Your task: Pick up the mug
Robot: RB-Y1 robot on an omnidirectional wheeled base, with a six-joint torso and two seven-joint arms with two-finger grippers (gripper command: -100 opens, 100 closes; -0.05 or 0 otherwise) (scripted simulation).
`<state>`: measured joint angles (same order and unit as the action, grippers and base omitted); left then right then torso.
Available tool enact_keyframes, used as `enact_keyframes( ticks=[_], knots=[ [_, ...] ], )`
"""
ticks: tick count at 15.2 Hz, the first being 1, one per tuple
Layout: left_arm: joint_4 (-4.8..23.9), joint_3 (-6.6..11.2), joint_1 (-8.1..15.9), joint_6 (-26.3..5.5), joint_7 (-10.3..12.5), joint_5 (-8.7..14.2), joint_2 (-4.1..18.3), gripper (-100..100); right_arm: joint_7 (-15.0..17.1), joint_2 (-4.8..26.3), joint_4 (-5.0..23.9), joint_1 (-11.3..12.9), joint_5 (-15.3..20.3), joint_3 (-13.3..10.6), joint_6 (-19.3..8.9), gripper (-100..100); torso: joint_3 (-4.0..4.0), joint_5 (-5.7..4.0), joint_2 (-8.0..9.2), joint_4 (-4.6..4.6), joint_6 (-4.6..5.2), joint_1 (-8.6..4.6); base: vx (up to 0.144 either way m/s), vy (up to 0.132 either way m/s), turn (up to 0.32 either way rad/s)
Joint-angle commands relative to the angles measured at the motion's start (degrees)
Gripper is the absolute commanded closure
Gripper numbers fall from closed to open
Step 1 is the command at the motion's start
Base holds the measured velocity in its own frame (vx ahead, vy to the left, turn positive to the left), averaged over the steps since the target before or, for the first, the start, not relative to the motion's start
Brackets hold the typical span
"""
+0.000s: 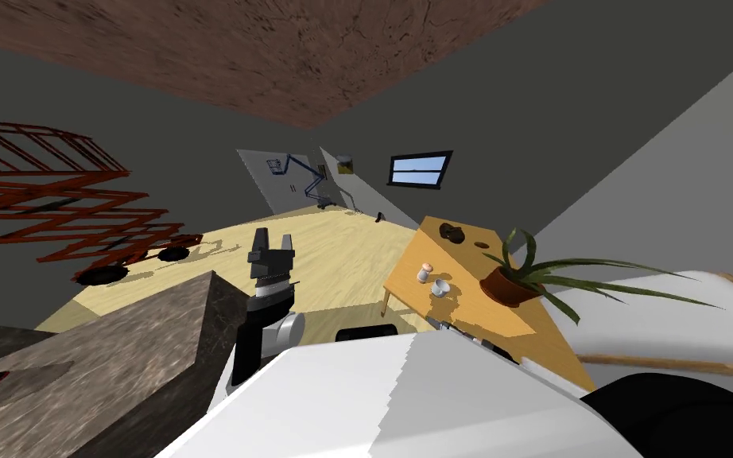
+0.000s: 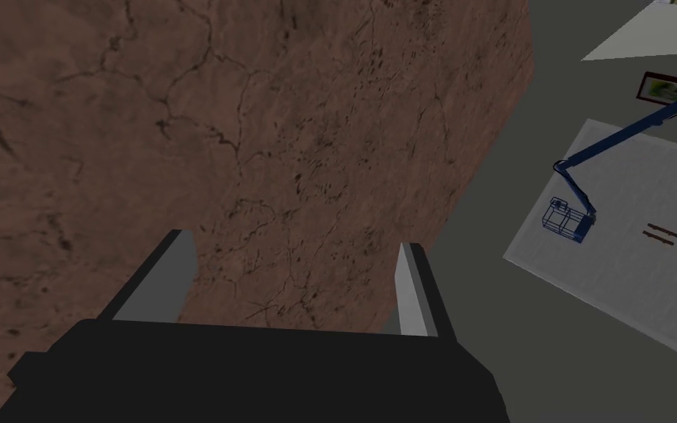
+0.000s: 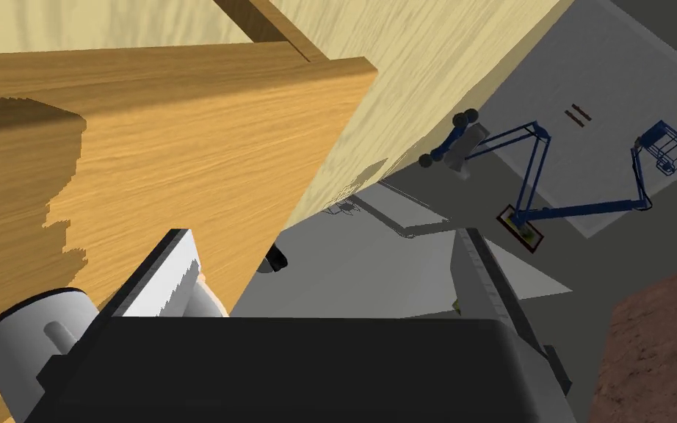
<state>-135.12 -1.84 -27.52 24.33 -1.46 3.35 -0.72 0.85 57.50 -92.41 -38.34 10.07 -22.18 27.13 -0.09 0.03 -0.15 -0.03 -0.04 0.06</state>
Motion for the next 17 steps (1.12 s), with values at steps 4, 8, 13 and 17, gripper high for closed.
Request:
enact_keyframes(
  ticks=[4,8,13,17],
  knots=[
    [0.0,0.0,0.01,0.0,0.0,0.0,0.0,0,-0.26,4.62,5.48,0.0,1.33,-2.32,1.34,-100,0.04,-0.01,0.07,0.02,-0.03,-0.01,0.023,0.012,0.177],
    [0.0,0.01,-0.01,0.0,0.0,0.0,0.0,0,-0.55,9.09,10.73,-0.27,3.13,-5.54,2.06,-100,0.02,-0.01,0.03,0.01,0.05,-0.03,0.034,0.007,0.269],
    [0.0,0.0,0.0,0.0,0.0,0.0,0.0,0,-0.89,14.58,15.05,-0.37,4.82,-8.68,2.65,-100,0.03,0.0,0.04,0.01,0.01,-0.03,0.027,0.003,0.261],
    [0.0,0.0,0.0,0.0,0.0,0.0,0.0,0,-1.08,16.78,18.2,-0.34,5.61,-10.21,2.9,-100,0.02,-0.01,0.03,0.01,-0.01,-0.06,0.03,-0.006,0.249]
  ],
)
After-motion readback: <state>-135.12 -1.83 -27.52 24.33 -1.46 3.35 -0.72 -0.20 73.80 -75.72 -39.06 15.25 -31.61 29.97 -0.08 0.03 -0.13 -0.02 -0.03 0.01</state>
